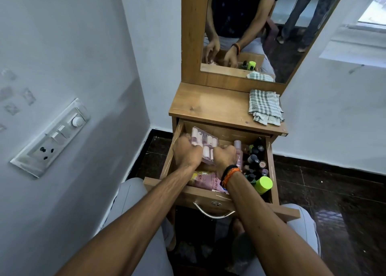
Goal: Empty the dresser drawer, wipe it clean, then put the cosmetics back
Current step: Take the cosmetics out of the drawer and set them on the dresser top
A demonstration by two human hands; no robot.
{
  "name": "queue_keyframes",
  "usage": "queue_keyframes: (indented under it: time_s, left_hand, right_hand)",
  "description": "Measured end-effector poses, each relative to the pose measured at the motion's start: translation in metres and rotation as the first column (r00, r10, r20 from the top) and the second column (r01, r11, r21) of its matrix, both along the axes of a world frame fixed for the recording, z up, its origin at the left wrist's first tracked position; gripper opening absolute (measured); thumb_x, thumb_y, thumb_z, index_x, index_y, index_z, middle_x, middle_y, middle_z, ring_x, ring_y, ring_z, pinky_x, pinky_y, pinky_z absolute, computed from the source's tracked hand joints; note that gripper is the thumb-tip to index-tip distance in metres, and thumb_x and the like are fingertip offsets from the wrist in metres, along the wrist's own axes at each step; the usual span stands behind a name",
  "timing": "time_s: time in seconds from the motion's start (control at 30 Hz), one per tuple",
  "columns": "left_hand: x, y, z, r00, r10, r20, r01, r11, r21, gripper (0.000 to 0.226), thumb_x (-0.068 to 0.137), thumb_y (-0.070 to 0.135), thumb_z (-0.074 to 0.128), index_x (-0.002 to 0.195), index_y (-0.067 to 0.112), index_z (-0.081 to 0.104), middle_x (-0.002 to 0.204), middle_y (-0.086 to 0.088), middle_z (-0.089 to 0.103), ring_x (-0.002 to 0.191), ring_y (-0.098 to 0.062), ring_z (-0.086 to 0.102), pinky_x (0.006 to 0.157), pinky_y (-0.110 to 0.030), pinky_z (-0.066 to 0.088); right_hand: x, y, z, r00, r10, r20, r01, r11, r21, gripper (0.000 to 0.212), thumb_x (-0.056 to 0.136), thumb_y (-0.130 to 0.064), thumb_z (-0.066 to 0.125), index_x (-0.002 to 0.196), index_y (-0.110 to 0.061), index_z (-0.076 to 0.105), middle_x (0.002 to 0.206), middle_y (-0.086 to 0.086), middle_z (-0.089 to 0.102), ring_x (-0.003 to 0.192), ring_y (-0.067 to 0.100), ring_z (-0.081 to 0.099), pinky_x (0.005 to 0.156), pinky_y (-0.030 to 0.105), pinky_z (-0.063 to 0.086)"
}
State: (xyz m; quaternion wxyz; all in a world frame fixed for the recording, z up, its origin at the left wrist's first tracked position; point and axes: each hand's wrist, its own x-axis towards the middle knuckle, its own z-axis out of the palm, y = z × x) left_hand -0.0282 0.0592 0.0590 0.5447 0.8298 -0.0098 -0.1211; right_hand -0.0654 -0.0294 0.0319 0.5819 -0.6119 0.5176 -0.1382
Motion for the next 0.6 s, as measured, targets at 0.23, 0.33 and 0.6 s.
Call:
queue_keyframes:
  time_s: [0.23, 0.33, 0.6]
  left_hand:
    - [-0.001, 0.015, 0.007, 0.991, 0.119, -0.063, -0.127, 0.980, -0.154, 0.025, 0.088, 0.004, 0.063, 0.081, 0.028, 0.061, 0.088, 0.008, 0.067, 0.078, -0.005, 0.065, 0.057, -0.024, 0.056]
    - [-0.004, 0.020, 0.009, 0.982, 0.171, -0.085, -0.186, 0.954, -0.236, 0.014, 0.090, 0.014, 0.066, 0.088, 0.027, 0.067, 0.088, 0.011, 0.070, 0.083, -0.008, 0.069, 0.065, -0.029, 0.060]
    - [0.030, 0.010, 0.044, 0.977, 0.213, -0.002, -0.195, 0.891, -0.410, 0.019, 0.088, 0.005, 0.063, 0.095, 0.017, 0.076, 0.089, 0.003, 0.077, 0.081, -0.012, 0.074, 0.062, -0.025, 0.060]
  right_hand:
    - [-0.020, 0.012, 0.023, 0.988, -0.065, 0.143, 0.075, 0.995, -0.066, 0.033, 0.084, 0.011, 0.053, 0.070, -0.019, 0.056, 0.080, 0.007, 0.064, 0.081, 0.023, 0.063, 0.073, 0.040, 0.061]
    - [-0.023, 0.016, 0.032, 0.975, -0.051, 0.216, 0.088, 0.982, -0.167, 0.020, 0.085, 0.002, 0.060, 0.086, -0.014, 0.072, 0.082, -0.001, 0.071, 0.075, 0.012, 0.064, 0.063, 0.028, 0.056]
    - [0.017, 0.002, 0.077, 0.959, 0.059, 0.278, 0.050, 0.927, -0.371, 0.021, 0.089, -0.005, 0.065, 0.081, -0.024, 0.069, 0.083, -0.009, 0.072, 0.079, 0.005, 0.068, 0.064, 0.018, 0.055]
